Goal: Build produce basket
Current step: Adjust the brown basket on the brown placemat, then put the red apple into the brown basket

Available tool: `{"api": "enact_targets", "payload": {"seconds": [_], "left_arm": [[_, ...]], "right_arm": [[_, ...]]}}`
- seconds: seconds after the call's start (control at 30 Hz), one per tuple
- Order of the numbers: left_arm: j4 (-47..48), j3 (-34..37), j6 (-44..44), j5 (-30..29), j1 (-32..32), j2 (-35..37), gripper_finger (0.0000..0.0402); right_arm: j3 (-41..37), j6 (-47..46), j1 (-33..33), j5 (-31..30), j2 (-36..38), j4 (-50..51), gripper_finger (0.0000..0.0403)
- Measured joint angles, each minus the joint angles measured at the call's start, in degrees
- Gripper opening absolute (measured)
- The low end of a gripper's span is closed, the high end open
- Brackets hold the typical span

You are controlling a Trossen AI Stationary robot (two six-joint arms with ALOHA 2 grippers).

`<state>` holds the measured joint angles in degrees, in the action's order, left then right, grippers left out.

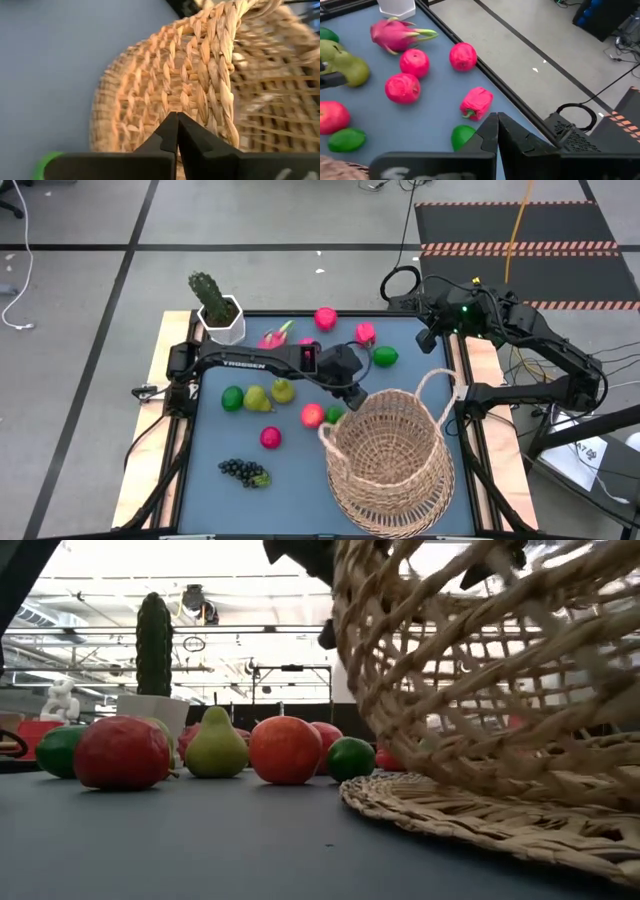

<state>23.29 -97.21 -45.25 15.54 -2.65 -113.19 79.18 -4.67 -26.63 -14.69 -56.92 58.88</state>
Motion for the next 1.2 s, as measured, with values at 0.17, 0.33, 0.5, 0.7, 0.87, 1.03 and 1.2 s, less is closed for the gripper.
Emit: {"api": "enact_targets", "payload": {"seconds": [0.17,0.33,0.5,0.7,0.87,1.03,1.2], "left_arm": [[-2.5,-0.1,-3.8,2.1,1.2,0.0,0.0009],[-4.5,-0.1,-9.8,2.4,1.3,0.0,0.0022],[-6.3,-0.1,-13.9,2.0,1.6,0.0,0.0023],[-5.8,0.0,-8.8,-3.6,0.6,1.4,0.0024],[-3.3,0.0,-5.3,-6.8,-1.7,5.1,0.0024],[-1.3,0.0,-3.2,-10.4,-2.3,8.5,0.0024],[1.2,0.0,-3.3,-14.4,-1.5,11.0,0.0024]], "right_arm": [[0.0,1.1,-1.3,0.0,-0.1,0.0,0.0000],[0.0,2.8,-2.3,0.0,-0.2,0.3,0.0000],[0.0,3.6,-2.3,0.0,-0.2,0.6,0.0000],[0.0,3.0,-2.3,0.0,-0.5,1.6,0.0000],[-2.3,0.8,-3.1,5.6,-1.3,2.4,0.0000],[-3.4,2.3,-5.4,13.5,-6.5,1.6,0.0000],[-3.5,5.0,-9.2,24.2,-13.1,-4.3,0.0004]]}}
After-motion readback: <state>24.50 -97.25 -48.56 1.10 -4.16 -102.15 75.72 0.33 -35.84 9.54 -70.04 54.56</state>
